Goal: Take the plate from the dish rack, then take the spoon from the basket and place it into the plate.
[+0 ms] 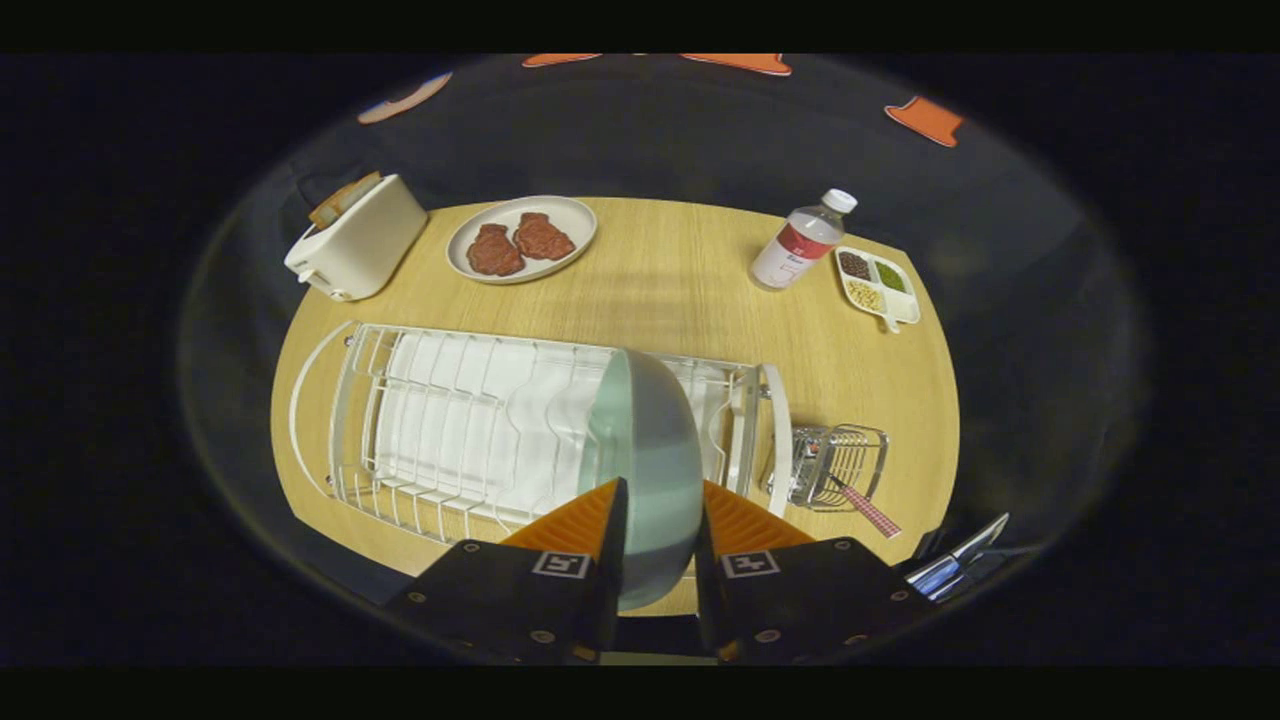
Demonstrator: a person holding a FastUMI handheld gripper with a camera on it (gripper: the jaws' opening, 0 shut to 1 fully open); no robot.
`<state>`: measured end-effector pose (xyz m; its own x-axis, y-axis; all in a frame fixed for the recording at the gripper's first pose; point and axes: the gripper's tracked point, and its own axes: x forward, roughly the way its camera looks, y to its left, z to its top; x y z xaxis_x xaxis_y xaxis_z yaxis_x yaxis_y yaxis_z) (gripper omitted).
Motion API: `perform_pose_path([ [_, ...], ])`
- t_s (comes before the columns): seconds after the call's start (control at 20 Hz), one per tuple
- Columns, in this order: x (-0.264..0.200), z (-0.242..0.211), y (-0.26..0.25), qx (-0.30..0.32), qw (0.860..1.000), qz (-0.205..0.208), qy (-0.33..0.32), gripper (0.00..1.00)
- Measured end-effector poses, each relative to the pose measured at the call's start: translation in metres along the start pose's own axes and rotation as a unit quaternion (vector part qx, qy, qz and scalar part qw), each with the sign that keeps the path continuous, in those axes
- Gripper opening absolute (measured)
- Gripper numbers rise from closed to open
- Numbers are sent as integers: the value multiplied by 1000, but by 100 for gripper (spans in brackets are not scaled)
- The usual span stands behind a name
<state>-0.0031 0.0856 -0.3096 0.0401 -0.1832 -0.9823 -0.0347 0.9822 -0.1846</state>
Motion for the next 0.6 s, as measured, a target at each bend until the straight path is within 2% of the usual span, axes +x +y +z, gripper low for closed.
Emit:
perform_pose_path([
  [0.15,-13,8,-9,15,1000,-14,-21,29],
  [0.25,-22,14,-25,19,998,-41,-44,28],
  [0.3,-27,14,-29,23,998,-43,-49,27],
  [0.4,-42,3,-27,42,998,-19,-45,26],
  [0.6,-71,-9,-48,74,994,-26,-76,23],
])
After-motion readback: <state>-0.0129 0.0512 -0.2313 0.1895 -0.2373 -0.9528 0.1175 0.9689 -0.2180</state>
